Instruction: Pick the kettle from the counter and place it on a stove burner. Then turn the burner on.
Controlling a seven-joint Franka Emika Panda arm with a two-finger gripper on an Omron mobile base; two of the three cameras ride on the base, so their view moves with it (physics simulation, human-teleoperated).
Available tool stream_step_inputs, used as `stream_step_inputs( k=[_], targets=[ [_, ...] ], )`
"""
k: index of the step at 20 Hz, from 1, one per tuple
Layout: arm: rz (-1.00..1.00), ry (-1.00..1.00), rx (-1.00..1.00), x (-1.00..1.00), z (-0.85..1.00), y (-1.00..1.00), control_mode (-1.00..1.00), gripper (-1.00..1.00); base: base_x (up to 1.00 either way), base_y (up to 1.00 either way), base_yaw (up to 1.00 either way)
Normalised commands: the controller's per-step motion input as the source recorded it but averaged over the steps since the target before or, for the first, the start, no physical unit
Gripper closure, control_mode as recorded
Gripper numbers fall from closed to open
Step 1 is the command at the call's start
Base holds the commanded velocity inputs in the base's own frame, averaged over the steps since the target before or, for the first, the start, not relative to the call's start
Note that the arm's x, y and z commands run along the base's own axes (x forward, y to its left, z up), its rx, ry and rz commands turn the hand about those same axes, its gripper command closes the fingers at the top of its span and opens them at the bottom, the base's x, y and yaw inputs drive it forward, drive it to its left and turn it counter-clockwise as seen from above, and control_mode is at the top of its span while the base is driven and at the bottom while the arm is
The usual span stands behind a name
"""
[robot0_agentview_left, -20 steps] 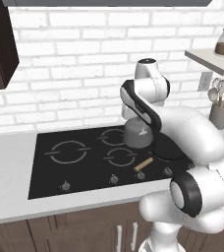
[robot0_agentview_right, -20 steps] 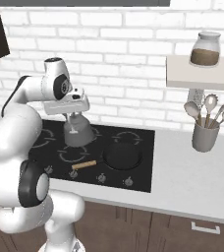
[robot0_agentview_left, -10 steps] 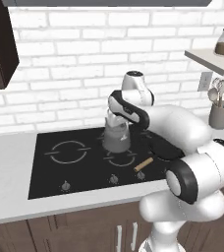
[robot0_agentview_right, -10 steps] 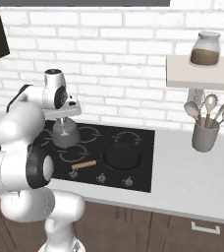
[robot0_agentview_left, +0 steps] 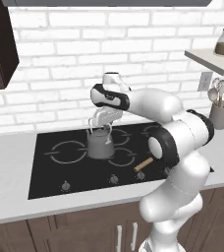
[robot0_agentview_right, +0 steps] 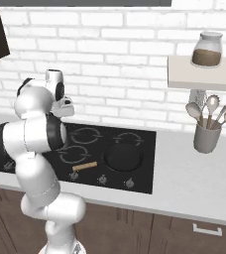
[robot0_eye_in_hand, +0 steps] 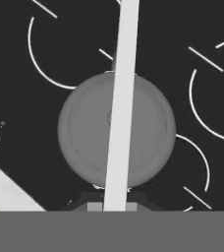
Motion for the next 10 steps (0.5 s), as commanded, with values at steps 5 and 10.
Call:
stream_step_inputs(
  k=[5,10],
  targets=[
    [0.18,0.01,0.0,0.04,-0.56,0.4,-1.0,1.0,0.0,0.0,0.0],
    [0.14,0.0,0.0,0.24,-0.11,0.62,-1.0,1.0,0.0,0.0,0.0]
  ],
)
